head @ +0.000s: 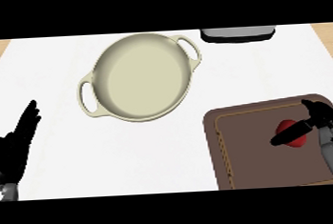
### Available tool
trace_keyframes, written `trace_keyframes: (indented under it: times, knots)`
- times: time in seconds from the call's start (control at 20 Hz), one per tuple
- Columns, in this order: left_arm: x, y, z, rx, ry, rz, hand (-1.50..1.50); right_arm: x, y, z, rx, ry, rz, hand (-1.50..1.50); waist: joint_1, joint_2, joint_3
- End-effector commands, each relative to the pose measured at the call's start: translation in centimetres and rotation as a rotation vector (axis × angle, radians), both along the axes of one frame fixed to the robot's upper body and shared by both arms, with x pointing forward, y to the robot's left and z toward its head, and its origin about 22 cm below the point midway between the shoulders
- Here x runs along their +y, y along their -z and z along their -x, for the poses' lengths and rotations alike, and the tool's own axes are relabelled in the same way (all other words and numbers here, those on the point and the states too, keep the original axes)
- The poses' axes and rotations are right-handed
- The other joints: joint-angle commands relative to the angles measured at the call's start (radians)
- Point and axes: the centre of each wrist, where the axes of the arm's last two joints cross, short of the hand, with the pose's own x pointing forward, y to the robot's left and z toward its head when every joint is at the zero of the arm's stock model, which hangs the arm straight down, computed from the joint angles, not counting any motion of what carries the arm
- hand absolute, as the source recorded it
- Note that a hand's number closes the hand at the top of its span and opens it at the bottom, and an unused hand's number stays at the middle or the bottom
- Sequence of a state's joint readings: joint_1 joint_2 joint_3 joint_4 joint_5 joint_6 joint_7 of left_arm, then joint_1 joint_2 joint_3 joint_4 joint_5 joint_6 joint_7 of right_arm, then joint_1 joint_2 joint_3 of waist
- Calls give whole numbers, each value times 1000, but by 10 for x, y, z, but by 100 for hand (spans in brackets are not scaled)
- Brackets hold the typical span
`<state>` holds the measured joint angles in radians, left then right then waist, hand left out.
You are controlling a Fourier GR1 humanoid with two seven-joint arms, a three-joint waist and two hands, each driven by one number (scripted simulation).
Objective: Pick the tomato from the tray and place it in the pot
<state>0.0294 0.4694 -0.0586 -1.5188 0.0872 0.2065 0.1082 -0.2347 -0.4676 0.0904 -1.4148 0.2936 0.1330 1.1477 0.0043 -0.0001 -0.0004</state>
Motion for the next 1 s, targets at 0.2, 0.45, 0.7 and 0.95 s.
trace_keyframes:
  times: [0.2,0.45,0.7,0.95]
  knots:
    - [16,10,-11,5,0,7,0,1,21,0,124,64,-10,-150,-6,1,0]
    - [10,-2,-9,2,2,8,0,-8,4,-10,101,-20,46,150,-1,0,0]
    - [16,-8,3,-6,14,-4,0,2,12,-12,97,-29,42,150,3,0,0]
    - [-3,8,5,-12,52,9,0,125,-7,-25,-45,-161,63,150,59,2,-2]
